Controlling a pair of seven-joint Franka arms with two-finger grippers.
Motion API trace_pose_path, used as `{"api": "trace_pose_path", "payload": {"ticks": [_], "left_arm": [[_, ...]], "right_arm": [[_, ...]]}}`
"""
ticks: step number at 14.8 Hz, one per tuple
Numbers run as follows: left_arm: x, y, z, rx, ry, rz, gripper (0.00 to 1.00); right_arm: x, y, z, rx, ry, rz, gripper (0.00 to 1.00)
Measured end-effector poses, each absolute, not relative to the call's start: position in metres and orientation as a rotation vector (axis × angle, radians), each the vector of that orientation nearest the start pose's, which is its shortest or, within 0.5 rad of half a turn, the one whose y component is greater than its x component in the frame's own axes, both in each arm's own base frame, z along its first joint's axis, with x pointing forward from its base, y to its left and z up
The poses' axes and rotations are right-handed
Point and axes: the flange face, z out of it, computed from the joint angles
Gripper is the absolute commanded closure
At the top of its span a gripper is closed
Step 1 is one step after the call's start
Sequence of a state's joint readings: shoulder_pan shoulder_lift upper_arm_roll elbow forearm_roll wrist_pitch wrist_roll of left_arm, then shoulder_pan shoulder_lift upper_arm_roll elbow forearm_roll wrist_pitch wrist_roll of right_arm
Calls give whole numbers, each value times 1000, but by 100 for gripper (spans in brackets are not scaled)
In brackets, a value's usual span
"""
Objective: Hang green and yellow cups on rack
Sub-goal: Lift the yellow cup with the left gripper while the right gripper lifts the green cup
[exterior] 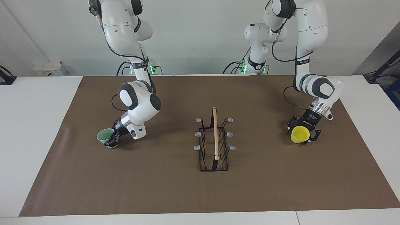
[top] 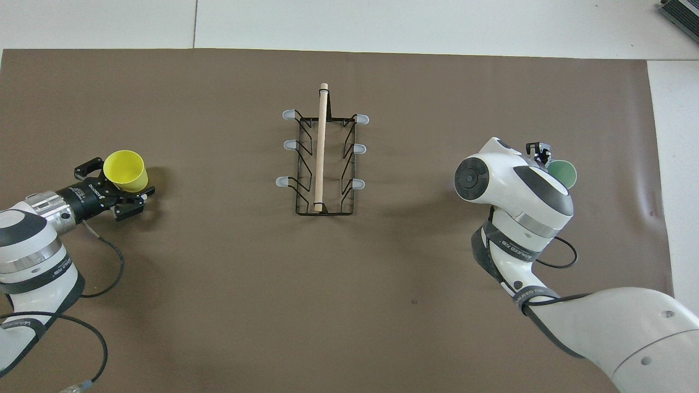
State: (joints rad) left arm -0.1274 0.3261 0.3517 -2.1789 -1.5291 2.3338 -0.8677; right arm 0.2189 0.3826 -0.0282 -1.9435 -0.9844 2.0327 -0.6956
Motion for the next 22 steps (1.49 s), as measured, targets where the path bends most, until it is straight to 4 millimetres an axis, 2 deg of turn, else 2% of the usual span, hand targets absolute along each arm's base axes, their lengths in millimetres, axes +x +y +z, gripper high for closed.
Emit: {"api": "trace_pose_path", "payload": {"ticks": [1, 2, 3, 7, 9, 13, 16, 19, 22], "left_arm": [[546, 108, 244, 950, 2097, -411, 54], [547, 108, 245, 947, 2097, -410, 87], [547, 109, 245, 937, 2095, -409, 100], [553, 110, 252, 916, 2081, -399, 100], [560, 112, 260, 909, 2066, -387, 100], [573, 114, 279, 928, 2031, -356, 100], [582, 116, 311, 1053, 1985, -300, 100], [585, 117, 345, 1197, 1939, -238, 100], [584, 109, 377, 1343, 1886, -185, 100]], "right_arm": [[601, 70, 291, 1790, 1585, -558, 100], [603, 71, 302, 1862, 1567, -528, 100], [604, 72, 315, 1935, 1544, -494, 100], [602, 63, 365, 2235, 1445, -351, 100], [601, 58, 375, 2407, 1393, -285, 100], [607, 60, 397, 2693, 1302, -55, 100], [609, 60, 418, 2899, 1215, 121, 100], [605, 66, 450, 3110, 1109, 318, 100], [606, 73, 474, 3254, 1027, 601, 100]]}}
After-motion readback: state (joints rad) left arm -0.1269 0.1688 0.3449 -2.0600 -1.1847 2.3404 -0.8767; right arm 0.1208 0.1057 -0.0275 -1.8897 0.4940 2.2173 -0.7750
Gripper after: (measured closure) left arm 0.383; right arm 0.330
